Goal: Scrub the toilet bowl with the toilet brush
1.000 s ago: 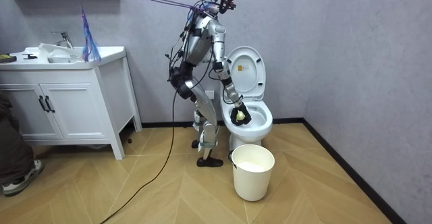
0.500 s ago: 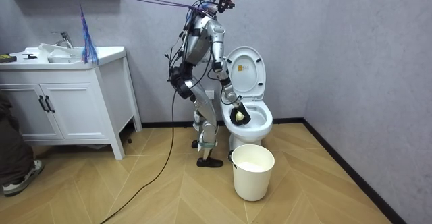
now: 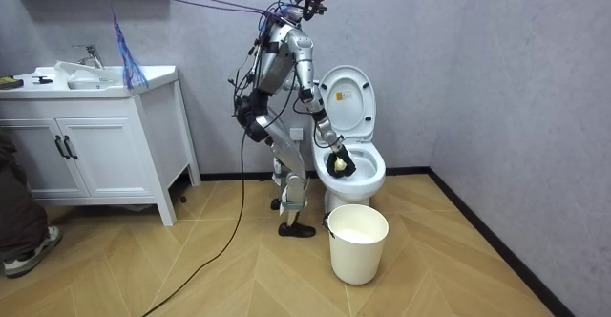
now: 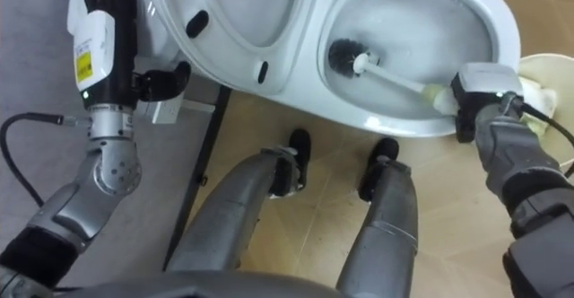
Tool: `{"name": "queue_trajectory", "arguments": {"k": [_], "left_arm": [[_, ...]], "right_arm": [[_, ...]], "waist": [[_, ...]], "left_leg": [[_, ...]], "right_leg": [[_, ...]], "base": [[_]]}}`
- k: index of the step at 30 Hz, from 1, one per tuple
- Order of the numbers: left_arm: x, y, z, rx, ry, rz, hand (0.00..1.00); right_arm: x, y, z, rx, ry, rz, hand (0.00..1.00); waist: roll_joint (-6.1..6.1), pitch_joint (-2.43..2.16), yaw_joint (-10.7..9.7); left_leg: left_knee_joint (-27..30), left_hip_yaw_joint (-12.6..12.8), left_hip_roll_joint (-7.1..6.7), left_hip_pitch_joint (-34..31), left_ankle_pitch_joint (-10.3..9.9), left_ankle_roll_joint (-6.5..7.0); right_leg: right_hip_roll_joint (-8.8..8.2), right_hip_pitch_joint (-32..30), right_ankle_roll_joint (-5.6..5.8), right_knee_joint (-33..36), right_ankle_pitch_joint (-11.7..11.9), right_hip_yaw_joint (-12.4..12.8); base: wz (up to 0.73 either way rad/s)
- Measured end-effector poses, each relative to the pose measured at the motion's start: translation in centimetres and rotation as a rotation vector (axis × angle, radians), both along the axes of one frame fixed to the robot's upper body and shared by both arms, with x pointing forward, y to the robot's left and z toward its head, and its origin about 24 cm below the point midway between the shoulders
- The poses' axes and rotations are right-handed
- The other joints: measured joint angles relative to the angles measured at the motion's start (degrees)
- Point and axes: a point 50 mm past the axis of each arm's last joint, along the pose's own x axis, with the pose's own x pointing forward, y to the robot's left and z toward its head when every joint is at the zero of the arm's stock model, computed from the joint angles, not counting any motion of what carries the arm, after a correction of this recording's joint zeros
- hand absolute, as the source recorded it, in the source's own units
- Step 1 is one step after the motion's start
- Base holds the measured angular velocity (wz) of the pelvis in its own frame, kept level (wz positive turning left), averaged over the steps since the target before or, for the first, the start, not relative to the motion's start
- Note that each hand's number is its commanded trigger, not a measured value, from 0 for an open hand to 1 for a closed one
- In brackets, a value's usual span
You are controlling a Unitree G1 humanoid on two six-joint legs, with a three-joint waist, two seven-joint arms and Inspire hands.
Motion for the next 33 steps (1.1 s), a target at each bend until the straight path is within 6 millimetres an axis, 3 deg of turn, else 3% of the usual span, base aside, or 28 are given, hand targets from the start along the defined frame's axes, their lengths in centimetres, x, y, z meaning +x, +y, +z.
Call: {"name": "queue_trajectory", "arguments": {"k": [1,4,5,6,7,10,11,14,16,17,21,25,30,31,32,33], "left_arm": [[0.0,-0.1,-0.1,-0.001,0.003,-0.003,0.0],[-0.6,-0.4,-0.7,0.002,0.031,-0.009,0.0],[-1.0,-0.5,-1.1,-0.007,0.044,-0.003,0.0],[-1.3,-0.6,-1.3,-0.015,0.055,0.001,0.0],[-1.4,-0.7,-1.4,-0.018,0.058,0.004,0.0],[-1.7,-0.9,-1.8,-0.036,0.073,0.007,0.0],[-1.7,-1.0,-1.8,-0.038,0.075,0.005,0.0],[-1.7,-1.0,-1.8,-0.051,0.084,0.004,0.0],[-1.6,-1.1,-1.7,-0.05,0.08,0.0,0.0],[-1.6,-1.1,-1.6,-0.051,0.077,-0.001,0.0],[-1.3,-0.8,-0.4,-0.043,0.035,-0.018,0.0],[-0.9,-1.1,0.4,-0.053,0.008,-0.047,0.0],[-0.9,-1.0,0.3,-0.024,0.002,-0.048,0.0],[-1.0,-0.9,0.2,-0.019,0.005,-0.046,0.0],[-1.0,-0.8,0.1,-0.015,0.007,-0.046,0.0],[-1.1,-0.9,0.0,-0.016,0.011,-0.047,0.0]], "right_arm": [[-0.1,0.0,-0.1,-0.005,0.002,-0.004,1.0],[-0.9,0.4,-1.1,-0.018,0.013,-0.02,1.0],[-1.1,0.6,-1.4,-0.041,0.013,-0.019,1.0],[-1.1,0.9,-1.6,-0.06,0.011,-0.017,1.0],[-1.2,1.0,-1.7,-0.064,0.009,-0.018,1.0],[-1.5,0.9,-1.9,-0.083,0.009,-0.018,1.0],[-1.6,0.5,-1.8,-0.082,0.004,-0.029,1.0],[-1.8,-0.1,-1.6,-0.055,-0.018,-0.055,1.0],[-2.0,-0.6,-1.6,-0.001,-0.039,-0.089,1.0],[-2.1,-1.1,-1.4,0.05,-0.056,-0.126,1.0],[-1.9,-2.3,-0.6,0.194,-0.143,-0.232,1.0],[-0.6,-3.7,1.4,0.181,-0.209,-0.308,1.0],[-0.2,-2.7,1.2,0.088,-0.167,-0.203,1.0],[-0.1,-2.4,1.0,0.071,-0.159,-0.187,1.0],[-0.2,-1.5,0.3,0.046,-0.126,-0.155,1.0],[-0.4,-0.3,-0.6,0.031,-0.091,-0.114,1.0]], "waist": [[0.32,0.12,0.2],[1.13,-0.12,0.6],[1.91,-0.03,0.7],[2.26,-0.34,0.7],[2.68,-0.2,0.8],[2.99,-0.57,1.2],[2.54,-0.82,1.3],[2.14,-0.98,1.5],[1.13,-1.07,1.3],[0.56,-1.09,1.0],[-2.41,-0.33,0.1],[-3.04,0.1,0.2],[-2.96,0.02,0.5],[-2.85,-0.05,0.6],[-2.31,-0.37,1.2],[-2.25,-0.37,1.7]], "left_leg": [[-0.1,-0.2,0.02,0.3,0.0,0.0],[-1.4,-0.6,-0.19,1.7,0.1,-0.12],[-1.8,-0.9,-0.09,2.4,0.1,-0.13],[-2.0,-1.1,0.01,2.8,0.1,-0.14],[-2.2,-1.1,0.02,3.0,0.1,-0.14],[-2.7,-1.3,-0.07,3.5,0.1,-0.17],[-2.9,-1.2,-0.08,3.8,0.1,-0.16],[-3.1,-1.2,-0.24,4.0,0.1,-0.15],[-3.2,-0.7,-0.31,3.9,0.1,-0.15],[-3.2,-0.7,-1.06,3.6,0.1,-0.15],[-2.3,1.1,-2.12,1.8,0.7,0.41],[-1.6,2.8,-2.35,-0.2,1.2,1.13],[-1.4,3.4,-1.6,-0.5,1.3,1.09],[-1.3,3.4,-1.25,-0.5,1.3,0.99],[-1.2,3.4,-0.67,-0.2,1.3,0.57],[-1.2,3.1,0.36,0.2,1.0,0.2]], "right_leg": [[0.12,0.4,0.01,-0.3,0.0,-0.2],[0.37,1.8,0.2,-1.4,0.1,0.1],[0.74,2.7,0.3,-2.4,0.5,-0.1],[1.33,3.5,0.29,-3.4,0.8,-0.1],[1.39,3.7,0.26,-3.6,0.9,-0.1],[1.32,4.4,0.23,-4.1,1.2,-0.5],[1.19,4.4,0.22,-4.1,1.2,-0.5],[0.5,4.2,0.07,-3.7,1.0,-0.7],[-0.3,3.4,0.03,-2.5,0.8,-0.5],[-1.19,2.7,0.06,-1.3,0.2,-0.6],[-3.27,-0.9,0.25,2.9,-1.2,1.0],[-4.04,-3.9,0.67,4.8,-1.3,2.5],[-3.81,-3.8,0.66,4.6,-1.3,1.9],[-3.43,-3.5,0.62,4.2,-1.1,1.7],[-2.13,-2.6,0.54,2.9,-0.7,1.5],[-1.0,-1.5,0.39,1.5,-0.2,1.0]], "base": [[-0.03],[0.0],[-0.07],[-0.08],[-0.05],[0.0],[0.0],[0.0],[0.1],[0.24],[0.14],[0.1],[-0.02],[-0.14],[-0.23],[-0.28]]}}
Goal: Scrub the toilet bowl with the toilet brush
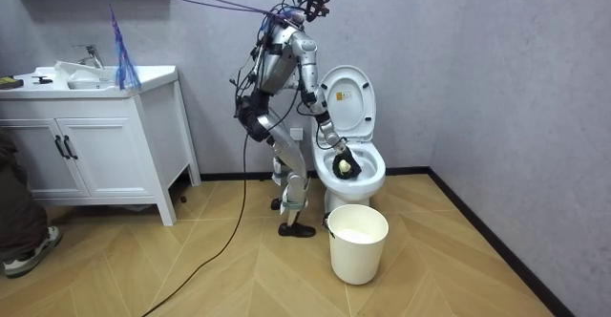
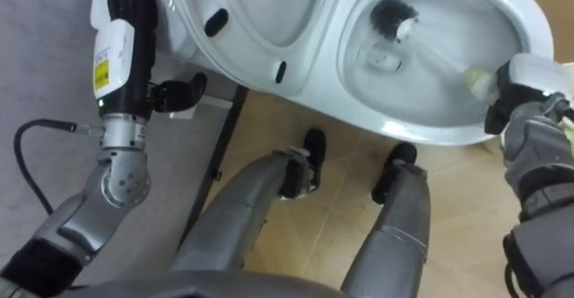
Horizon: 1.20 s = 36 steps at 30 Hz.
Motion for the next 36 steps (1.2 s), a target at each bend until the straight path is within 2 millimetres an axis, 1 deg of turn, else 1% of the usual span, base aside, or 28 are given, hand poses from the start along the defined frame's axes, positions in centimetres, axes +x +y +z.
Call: {"name": "queue_trajectory", "arguments": {"k": [1,2,3,4,5,6,7,9,10,12,13,15,16,18,20,21,25,28,29,30,31,32,33,34,36], "left_arm": [[-0.1,0.0,-0.1,-0.001,0.002,0.003,0.0],[-0.3,0.2,-0.2,-0.003,0.001,0.018,0.0],[-0.4,0.4,-0.6,0.001,0.007,0.033,0.0],[-0.5,0.5,-0.8,0.003,0.012,0.038,0.0],[-0.8,0.5,-1.1,0.002,0.021,0.049,0.0],[-1.0,0.5,-1.4,-0.009,0.032,0.062,0.0],[-1.0,0.5,-1.6,-0.012,0.036,0.068,0.0],[-1.2,0.8,-1.9,-0.012,0.041,0.094,0.0],[-1.3,0.9,-2.0,-0.011,0.042,0.1,0.0],[-1.3,1.0,-2.1,-0.01,0.044,0.111,0.0],[-1.4,1.1,-2.1,-0.012,0.046,0.112,0.0],[-1.2,0.8,-2.1,-0.025,0.049,0.108,0.0],[-1.1,0.7,-2.1,-0.024,0.048,0.103,0.0],[-0.8,0.3,-1.7,-0.029,0.035,0.078,0.0],[-0.7,0.0,-1.1,-0.037,0.011,0.064,0.0],[-0.6,-0.1,-0.8,-0.04,0.001,0.057,0.0],[-0.5,-0.4,-0.7,-0.039,-0.005,0.042,0.0],[-0.5,-0.4,-0.6,-0.041,-0.007,0.04,0.0],[-0.5,-0.3,-0.6,-0.041,-0.007,0.044,0.0],[-0.6,-0.3,-0.7,-0.041,-0.003,0.046,0.0],[-0.7,-0.3,-0.7,-0.042,0.001,0.048,0.0],[-0.9,-0.3,-1.0,-0.048,0.016,0.05,0.0],[-1.1,-0.1,-1.5,-0.04,0.032,0.059,0.0],[-1.2,0.0,-1.6,-0.04,0.038,0.063,0.0],[-1.8,0.0,-2.6,-0.048,0.068,0.092,0.0]], "right_arm": [[-0.1,0.8,-0.5,-0.005,0.015,0.022,1.0],[-0.3,1.9,-1.1,-0.022,0.028,0.052,1.0],[-0.6,2.6,-1.6,-0.025,0.032,0.058,1.0],[-0.8,2.8,-1.7,-0.033,0.036,0.064,1.0],[-0.9,3.1,-1.8,-0.041,0.035,0.072,1.0],[-1.0,3.4,-2.0,-0.051,0.042,0.079,1.0],[-1.1,3.5,-2.0,-0.053,0.044,0.078,1.0],[-1.2,3.7,-2.1,-0.057,0.057,0.084,1.0],[-1.2,3.7,-2.1,-0.062,0.061,0.089,1.0],[-1.1,3.3,-2.1,-0.077,0.074,0.085,1.0],[-1.0,3.2,-2.1,-0.087,0.08,0.089,1.0],[-0.7,2.1,-1.7,-0.119,0.104,0.093,1.0],[-0.7,1.6,-1.5,-0.126,0.111,0.086,1.0],[-0.4,0.0,-0.5,-0.137,0.118,0.075,1.0],[0.0,-0.8,0.3,-0.146,0.118,0.076,1.0],[0.1,-1.2,0.7,-0.156,0.122,0.075,1.0],[0.4,-1.8,1.4,-0.218,0.14,0.097,1.0],[0.1,-1.7,1.2,-0.277,0.151,0.134,1.0],[0.0,-1.3,0.9,-0.282,0.147,0.144,1.0],[-0.3,-0.9,0.3,-0.279,0.144,0.152,1.0],[-0.5,-0.6,0.0,-0.281,0.147,0.158,1.0],[-1.0,0.1,-0.9,-0.274,0.151,0.163,1.0],[-1.4,1.0,-1.8,-0.253,0.153,0.161,1.0],[-1.7,1.5,-2.2,-0.237,0.153,0.154,1.0],[-2.7,2.9,-3.7,-0.174,0.161,0.12,1.0]], "waist": [[0.05,-0.04,0.1],[0.72,-0.15,0.2],[1.17,-0.16,0.0],[1.27,-0.23,0.1],[1.72,-0.26,0.0],[2.08,-0.43,-0.1],[2.21,-0.48,0.0],[2.28,-0.53,-0.4],[2.3,-0.54,-0.6],[2.11,-0.42,-0.6],[2.13,-0.43,-0.6],[1.73,-0.1,-0.5],[1.66,-0.05,-0.4],[0.99,0.36,-0.4],[0.53,0.62,-0.3],[0.37,0.61,-0.1],[0.32,0.64,0.5],[0.41,0.56,0.6],[0.5,0.5,0.7],[0.88,0.24,0.3],[0.77,0.31,0.2],[1.15,0.09,0.0],[1.33,0.02,-0.2],[1.61,-0.14,-0.4],[2.4,-0.6,-1.3]], "left_leg": [[0.0,-0.1,0.59,0.2,-0.1,-0.19],[-0.3,-1.2,1.11,0.5,-0.2,-0.63],[-0.8,-1.3,1.6,1.1,-0.2,-0.79],[-1.0,-1.3,1.75,1.4,-0.3,-0.9],[-1.4,-1.3,2.06,2.0,-0.4,-1.09],[-1.7,-1.3,2.33,2.5,-0.5,-1.25],[-1.8,-1.3,2.53,2.7,-0.6,-1.35],[-2.1,-1.4,2.78,3.3,-0.9,-1.77],[-2.3,-1.6,2.79,3.4,-0.9,-1.85],[-2.8,-1.8,2.86,3.9,-0.7,-2.03],[-2.8,-1.9,2.85,4.0,-0.7,-2.05],[-2.7,-2.3,2.5,4.0,-0.7,-2.12],[-2.7,-2.4,2.33,4.0,-0.7,-2.13],[-2.3,-2.6,1.06,3.4,-0.8,-2.0],[-1.4,-2.7,0.41,2.3,-0.9,-1.79],[-0.9,-2.7,0.39,1.7,-1.0,-1.67],[-0.5,-2.0,0.37,1.2,-1.2,-1.32],[-0.4,-2.0,0.52,1.3,-1.2,-1.28],[-0.6,-2.1,0.7,1.4,-1.2,-1.35],[-1.0,-2.4,0.83,1.8,-1.1,-1.48],[-1.2,-2.5,0.88,2.2,-1.1,-1.5],[-1.3,-2.7,1.2,3.0,-1.2,-1.65],[-1.9,-2.9,1.62,4.0,-1.2,-1.77],[-2.2,-2.9,1.85,4.4,-1.2,-1.81],[-4.3,-3.0,2.29,6.5,-1.1,-2.0]], "right_leg": [[0.6,0.6,-0.18,-0.9,0.3,-0.3],[1.54,1.9,-0.53,-2.6,0.8,-1.4],[2.07,2.9,-0.65,-3.7,0.9,-1.8],[2.23,3.2,-0.67,-4.0,0.9,-1.8],[2.51,4.0,-0.79,-4.6,1.0,-2.1],[2.84,4.6,-0.84,-5.1,1.0,-2.1],[3.1,4.8,-0.88,-5.4,1.0,-2.1],[3.19,5.3,-1.54,-5.5,0.7,-2.7],[3.19,5.4,-1.69,-5.5,0.6,-2.8],[3.1,5.8,-2.41,-5.4,0.3,-3.0],[2.99,5.9,-2.54,-5.3,0.2,-3.2],[2.49,5.8,-2.64,-4.5,-0.4,-3.3],[2.14,5.8,-2.57,-4.2,-0.6,-3.3],[0.17,4.6,-2.52,-1.4,-2.3,-3.7],[-0.7,3.1,-2.35,0.4,-3.0,-3.4],[-1.05,2.5,-2.28,1.0,-3.1,-3.4],[-1.09,1.8,-2.1,1.4,-3.1,-2.9],[-0.71,2.1,-2.03,0.9,-2.9,-3.2],[-0.17,2.5,-2.09,0.1,-2.6,-3.4],[0.21,3.2,-2.07,-0.5,-2.5,-3.4],[0.39,3.7,-2.05,-0.8,-2.5,-3.4],[0.99,4.8,-1.95,-1.4,-2.5,-3.4],[1.57,6.1,-1.98,-2.8,-2.2,-3.9],[1.76,6.7,-1.99,-3.5,-2.0,-4.3],[2.72,9.2,-1.79,-6.5,-1.1,-4.7]], "base": [[-0.23],[-0.1],[-0.07],[-0.06],[-0.11],[-0.1],[-0.1],[-0.03],[0.09],[0.08],[0.08],[0.15],[0.23],[0.3],[0.23],[0.14],[-0.03],[-0.04],[-0.05],[0.0],[0.0],[-0.07],[-0.08],[-0.09],[-0.08]]}}
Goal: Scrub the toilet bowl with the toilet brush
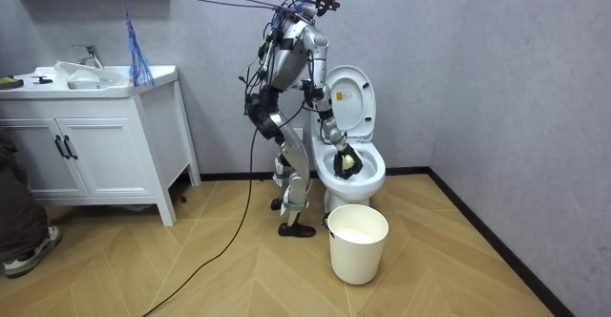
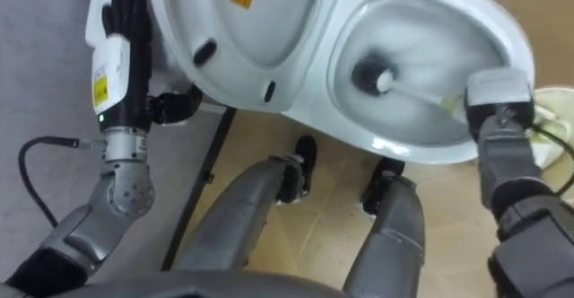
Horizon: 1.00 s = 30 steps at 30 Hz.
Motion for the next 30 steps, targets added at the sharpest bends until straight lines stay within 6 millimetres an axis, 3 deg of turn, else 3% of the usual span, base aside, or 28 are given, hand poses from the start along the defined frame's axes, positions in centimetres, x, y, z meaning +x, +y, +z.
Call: {"name": "queue_trajectory", "arguments": {"k": [4,10,13,15,20,25,30], "left_arm": [[-0.9,0.0,-0.9,-0.017,0.037,0.036,0.0],[-1.0,-0.1,-1.0,-0.039,0.034,0.058,0.0],[-0.6,-0.3,-0.7,-0.041,0.022,0.042,0.0],[-0.2,-0.5,0.1,-0.064,-0.005,0.031,0.0],[0.4,0.3,2.3,-0.049,-0.103,0.012,0.0],[0.8,1.4,3.2,-0.004,-0.154,0.035,0.0],[1.7,1.4,3.4,0.006,-0.153,0.028,0.0]], "right_arm": [[-0.6,1.0,-0.8,0.026,-0.01,-0.03,1.0],[-0.6,0.6,-0.8,0.021,-0.011,-0.05,1.0],[0.1,-0.6,0.1,0.026,-0.032,-0.084,1.0],[0.7,-2.0,1.0,0.127,-0.078,-0.168,1.0],[1.6,-3.8,2.6,0.415,-0.251,-0.4,1.0],[2.9,-3.8,3.9,0.483,-0.325,-0.397,1.0],[3.4,-3.7,4.2,0.459,-0.315,-0.368,1.0]], "waist": [[1.21,-0.64,-0.7],[1.63,-0.46,0.0],[0.64,0.35,1.2],[-0.79,1.02,1.0],[-4.81,1.79,0.0],[-6.87,2.12,-2.5],[-7.01,2.07,-3.1]], "left_leg": [[-2.7,0.3,0.3,2.0,0.5,-0.11],[-3.7,0.3,0.66,2.7,0.6,-0.29],[-3.8,0.8,0.41,2.4,0.6,-0.29],[-2.7,1.0,-0.57,1.3,0.6,-0.15],[0.0,1.4,-1.81,-3.2,0.7,0.04],[2.0,2.6,-2.11,-5.8,0.8,0.5],[3.6,2.8,-2.71,-6.5,0.8,0.67]], "right_leg": [[1.23,1.9,0.39,-3.3,1.2,0.6],[1.4,2.7,0.16,-4.2,1.2,0.2],[0.83,1.8,0.06,-3.2,1.0,0.4],[-0.94,-0.4,0.02,0.2,-0.5,0.8],[-3.31,-6.1,-0.35,5.8,-2.1,1.7],[-4.15,-9.8,-0.18,9.0,-2.4,3.7],[-4.81,-10.3,0.04,10.2,-2.1,3.7]], "base": [[-0.1],[0.01],[0.0],[0.17],[0.16],[0.03],[-0.01]]}}
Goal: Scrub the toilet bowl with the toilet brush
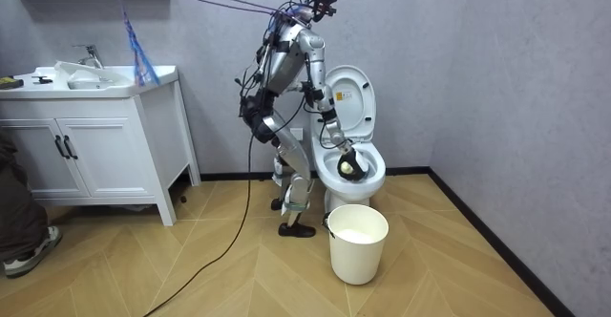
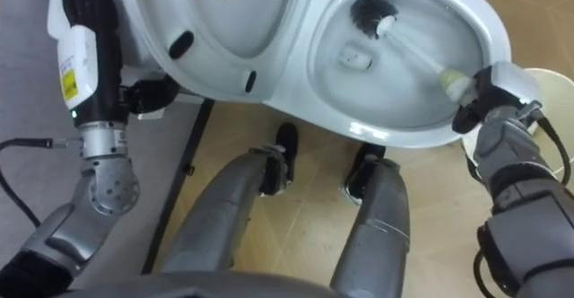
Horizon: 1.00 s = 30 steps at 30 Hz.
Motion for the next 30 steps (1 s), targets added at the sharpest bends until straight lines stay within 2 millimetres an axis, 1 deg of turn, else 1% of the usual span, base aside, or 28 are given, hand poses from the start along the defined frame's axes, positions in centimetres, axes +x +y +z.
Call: {"name": "queue_trajectory", "arguments": {"k": [1,3,4,5,6,7,8,9,10,11,12,13,14,16,17,18,23,25,26,28,29,30], "left_arm": [[0.1,-0.1,0.0,-0.003,0.0,-0.002,0.0],[0.4,-0.1,-0.1,0.01,0.006,-0.004,0.0],[0.4,-0.1,-0.3,0.021,0.012,-0.005,0.0],[0.4,-0.2,-0.7,0.034,0.03,-0.01,0.0],[0.4,-0.4,-1.2,0.045,0.05,-0.015,0.0],[0.4,-0.5,-1.4,0.042,0.059,-0.013,0.0],[0.3,-0.9,-1.6,0.031,0.068,-0.011,0.0],[0.2,-1.0,-2.0,0.031,0.084,-0.011,0.0],[0.2,-1.1,-2.1,0.033,0.091,-0.012,0.0],[0.1,-1.3,-2.3,0.032,0.098,-0.018,0.0],[0.0,-1.4,-2.5,0.034,0.106,-0.023,0.0],[0.0,-1.4,-2.6,0.035,0.108,-0.024,0.0],[-0.2,-1.4,-2.7,0.033,0.115,-0.024,0.0],[-0.5,-1.3,-3.0,0.028,0.123,-0.014,0.0],[-0.6,-1.2,-3.1,0.024,0.13,-0.011,0.0],[-0.8,-1.2,-3.3,0.017,0.14,-0.007,0.0],[-1.0,-0.9,-3.8,0.002,0.175,0.001,0.0],[-1.0,-0.9,-3.9,-0.015,0.193,-0.005,0.0],[-1.0,-0.8,-4.0,-0.016,0.206,-0.013,0.0],[-0.9,-0.8,-4.1,-0.023,0.225,-0.031,0.0],[-0.9,-0.6,-4.1,-0.031,0.239,-0.038,0.0],[-0.9,-0.4,-4.3,-0.03,0.258,-0.043,0.0]], "right_arm": [[0.0,0.0,0.0,-0.007,0.004,0.004,1.0],[0.1,0.3,-0.1,-0.047,0.025,0.031,1.0],[0.1,0.4,-0.2,-0.053,0.033,0.034,1.0],[0.0,0.6,-0.5,-0.07,0.051,0.039,1.0],[-0.2,0.8,-0.7,-0.118,0.069,0.071,1.0],[-0.4,0.9,-0.9,-0.145,0.082,0.093,1.0],[-0.6,1.2,-1.2,-0.199,0.117,0.138,1.0],[-0.7,2.0,-1.7,-0.261,0.15,0.194,1.0],[-0.6,2.3,-1.8,-0.299,0.16,0.227,1.0],[-0.4,3.3,-2.1,-0.322,0.183,0.28,1.0],[-0.4,3.9,-2.3,-0.339,0.196,0.288,1.0],[-0.4,4.0,-2.4,-0.347,0.203,0.282,1.0],[-0.6,4.1,-2.6,-0.351,0.216,0.277,1.0],[-0.6,4.4,-2.8,-0.349,0.226,0.286,1.0],[-0.7,4.6,-2.9,-0.343,0.236,0.285,1.0],[-0.9,4.6,-3.1,-0.334,0.25,0.284,1.0],[-1.3,4.2,-3.4,-0.333,0.311,0.291,1.0],[-1.6,3.7,-3.5,-0.345,0.334,0.29,1.0],[-2.0,3.3,-3.6,-0.347,0.351,0.285,1.0],[-2.8,2.8,-4.1,-0.348,0.384,0.29,1.0],[-3.5,2.6,-4.5,-0.342,0.406,0.289,1.0],[-4.0,2.4,-4.9,-0.33,0.422,0.289,1.0]], "waist": [[0.11,-0.07,0.1],[0.69,-0.41,0.1],[0.94,-0.43,0.2],[1.71,-0.51,0.6],[2.73,-0.59,1.0],[3.19,-0.69,1.3],[4.18,-1.09,1.8],[5.11,-1.04,2.2],[5.46,-1.1,2.6],[6.09,-1.45,3.4],[6.53,-1.67,3.6],[6.62,-1.65,3.8],[6.76,-1.73,4.0],[6.85,-1.74,4.4],[6.98,-1.7,4.6],[7.22,-1.68,4.7],[7.07,-1.56,4.9],[6.69,-1.3,5.0],[6.38,-1.1,5.0],[6.07,-0.9,5.1],[5.71,-0.71,5.0],[5.1,-0.54,4.9]], "left_leg": [[0.1,0.0,0.02,-0.1,0.0,0.01],[0.2,-0.1,0.06,0.1,0.2,0.15],[0.2,-0.2,0.16,0.5,0.2,0.15],[0.1,-0.3,0.7,1.2,0.2,0.17],[-0.2,-0.7,0.98,1.9,0.1,0.2],[-0.5,-0.8,1.03,2.2,0.1,0.21],[-0.8,-0.9,1.29,2.3,0.1,0.21],[-1.1,-0.8,1.6,2.9,0.1,0.22],[-1.3,-0.7,1.79,3.1,0.1,0.24],[-1.6,-0.7,2.22,3.2,0.1,0.27],[-2.5,-0.7,2.25,3.6,0.3,0.14],[-2.9,-0.7,2.26,4.0,0.4,0.1],[-3.5,-0.7,2.48,4.5,0.5,0.04],[-4.1,-0.5,3.07,5.2,0.5,0.11],[-4.4,-0.6,3.51,5.8,0.5,-0.1],[-4.5,-0.6,4.06,6.5,0.3,-0.32],[-6.2,-0.8,4.15,9.2,0.1,-0.93],[-7.0,-1.1,3.97,10.4,0.2,-1.17],[-7.2,-1.2,3.87,11.3,0.1,-1.29],[-6.9,-1.4,3.86,12.8,0.0,-1.46],[-6.9,-1.4,3.83,13.9,0.0,-1.49],[-6.9,-1.3,3.64,15.2,0.0,-1.5]], "right_leg": [[0.07,0.0,0.09,-0.1,0.1,-0.1],[0.08,0.6,0.11,-0.6,0.5,-0.9],[0.27,1.1,0.18,-0.9,0.6,-0.9],[1.21,2.4,0.46,-2.2,1.1,-0.8],[2.03,3.6,0.72,-3.6,1.7,-1.2],[2.25,4.0,0.88,-4.3,2.0,-1.2],[2.7,4.6,0.98,-5.4,2.6,-1.4],[3.21,5.4,1.07,-6.6,3.2,-1.4],[3.41,5.7,1.06,-7.1,3.4,-1.5],[4.15,6.1,1.12,-8.2,3.9,-1.3],[4.21,6.5,1.07,-9.1,4.1,-1.6],[4.21,6.9,0.99,-9.5,4.2,-1.8],[4.38,7.4,0.7,-10.2,4.5,-2.1],[5.18,8.3,0.15,-11.4,4.9,-2.1],[5.7,9.1,-0.16,-12.3,5.1,-2.3],[6.32,10.2,-0.23,-13.0,5.1,-2.4],[6.32,12.4,-0.67,-13.2,4.1,-2.7],[6.14,13.4,-0.72,-13.2,3.5,-3.1],[5.93,14.3,-0.8,-13.0,3.0,-3.5],[5.79,15.9,-0.78,-12.8,2.2,-3.7],[5.53,16.9,-0.69,-12.6,1.6,-3.7],[5.14,18.1,-0.72,-12.1,0.8,-3.9]], "base": [[-0.07],[-0.02],[-0.08],[-0.16],[-0.18],[-0.17],[-0.18],[-0.2],[-0.23],[-0.13],[-0.09],[0.0],[-0.1],[-0.13],[-0.1],[-0.06],[0.04],[0.13],[0.14],[0.16],[0.17],[0.18]]}}
